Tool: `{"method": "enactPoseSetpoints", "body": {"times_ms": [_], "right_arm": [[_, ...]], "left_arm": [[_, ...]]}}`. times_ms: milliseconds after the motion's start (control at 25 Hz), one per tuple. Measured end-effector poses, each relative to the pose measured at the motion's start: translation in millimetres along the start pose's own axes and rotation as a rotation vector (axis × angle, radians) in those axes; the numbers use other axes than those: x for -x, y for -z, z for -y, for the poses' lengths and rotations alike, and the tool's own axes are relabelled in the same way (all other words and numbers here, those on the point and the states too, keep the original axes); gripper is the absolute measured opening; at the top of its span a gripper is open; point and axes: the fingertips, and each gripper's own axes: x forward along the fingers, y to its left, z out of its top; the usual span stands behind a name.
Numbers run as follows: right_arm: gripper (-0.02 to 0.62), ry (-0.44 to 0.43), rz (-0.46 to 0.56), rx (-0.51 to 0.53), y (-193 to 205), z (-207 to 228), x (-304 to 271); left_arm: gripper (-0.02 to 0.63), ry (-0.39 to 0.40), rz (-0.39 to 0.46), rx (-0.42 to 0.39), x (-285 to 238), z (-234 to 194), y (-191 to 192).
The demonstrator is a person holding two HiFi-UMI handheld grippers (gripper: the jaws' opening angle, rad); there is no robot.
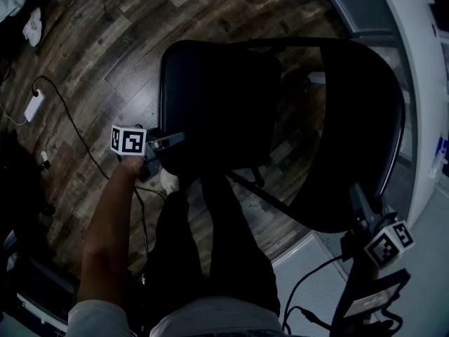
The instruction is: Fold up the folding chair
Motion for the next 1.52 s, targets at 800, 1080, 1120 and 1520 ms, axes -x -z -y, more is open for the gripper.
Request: {"method": "enactPoseSetpoints", "body": {"times_ms": [800, 1080, 1120, 1520], "right_arm": [[0.078, -0.005, 0.058, 0.024, -41.2, -6.8, 59.0], [0.074, -0.022, 0.084, -0.003, -50.7, -3.4, 69.6], [0.074, -0.015, 0.083, -0.001, -49.0, -2.7, 72.2], [0.071, 0.003, 0.082, -0.003, -49.5, -5.8, 80.2]], "left_arm": [[0.161, 0.005, -0.011, 0.004, -54.5, 151.4, 0.6], [0.132, 0.008, -0.018, 0.006, -77.5, 189.0, 1.4], [0.13, 0.007, -0.027, 0.008, -81.1, 193.5, 4.6], [0.13, -0.085, -0.029, -0.005, -101.6, 215.9, 8.9]]}}
